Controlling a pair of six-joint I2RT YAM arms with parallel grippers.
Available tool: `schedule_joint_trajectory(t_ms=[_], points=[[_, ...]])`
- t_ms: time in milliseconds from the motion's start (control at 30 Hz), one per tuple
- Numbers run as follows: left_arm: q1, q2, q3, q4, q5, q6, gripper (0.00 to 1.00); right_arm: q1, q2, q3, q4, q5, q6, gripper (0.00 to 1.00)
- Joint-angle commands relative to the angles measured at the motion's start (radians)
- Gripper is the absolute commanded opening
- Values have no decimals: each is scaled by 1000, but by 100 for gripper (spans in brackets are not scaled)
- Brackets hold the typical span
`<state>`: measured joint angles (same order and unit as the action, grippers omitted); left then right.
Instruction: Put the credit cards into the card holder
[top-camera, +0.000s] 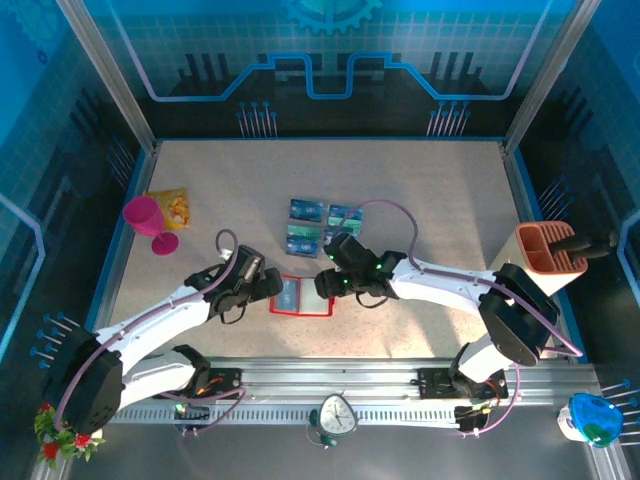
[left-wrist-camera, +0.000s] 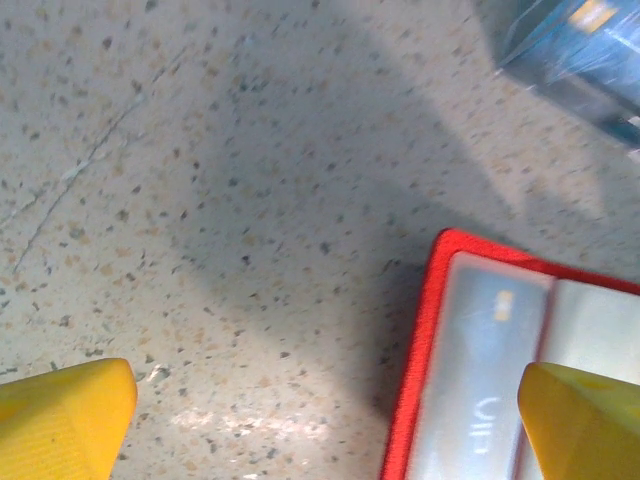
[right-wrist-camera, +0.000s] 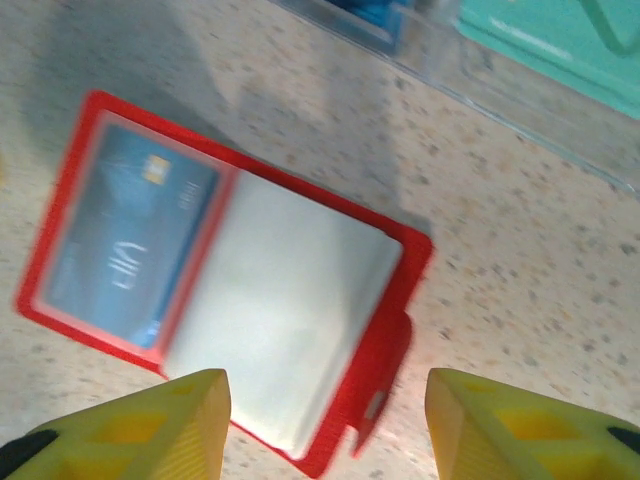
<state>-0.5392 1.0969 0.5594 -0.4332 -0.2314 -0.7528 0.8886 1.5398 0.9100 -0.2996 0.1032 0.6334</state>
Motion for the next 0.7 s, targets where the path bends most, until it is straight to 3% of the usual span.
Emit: schedule_joint_trajectory(t_ms=[0,100,267,333,567,600,667], points=[[3,-19,57,-60,7,29,99,-14,38,-13,-15,33,-17,55],[-7,-20,90,-76,18,29,99,-27,78,-13,14,22,-26,47],[-62,-5,142,-88,16,16,99,-60,69,-45,36,22,-33,9],[-89,9,154,-76,18,1,99,-82,40,-82,46,14,-37,1],[-190,103,192,-5,19,-51,99,-166,-48,-178,76,-46,-52,0],[-203,121,200,1,14,-53,99,-173,-54,-188,82,-59,-51,5],[-226,152,212,12,8,-59,99,-183,-68,-198,85,-70,-53,24]])
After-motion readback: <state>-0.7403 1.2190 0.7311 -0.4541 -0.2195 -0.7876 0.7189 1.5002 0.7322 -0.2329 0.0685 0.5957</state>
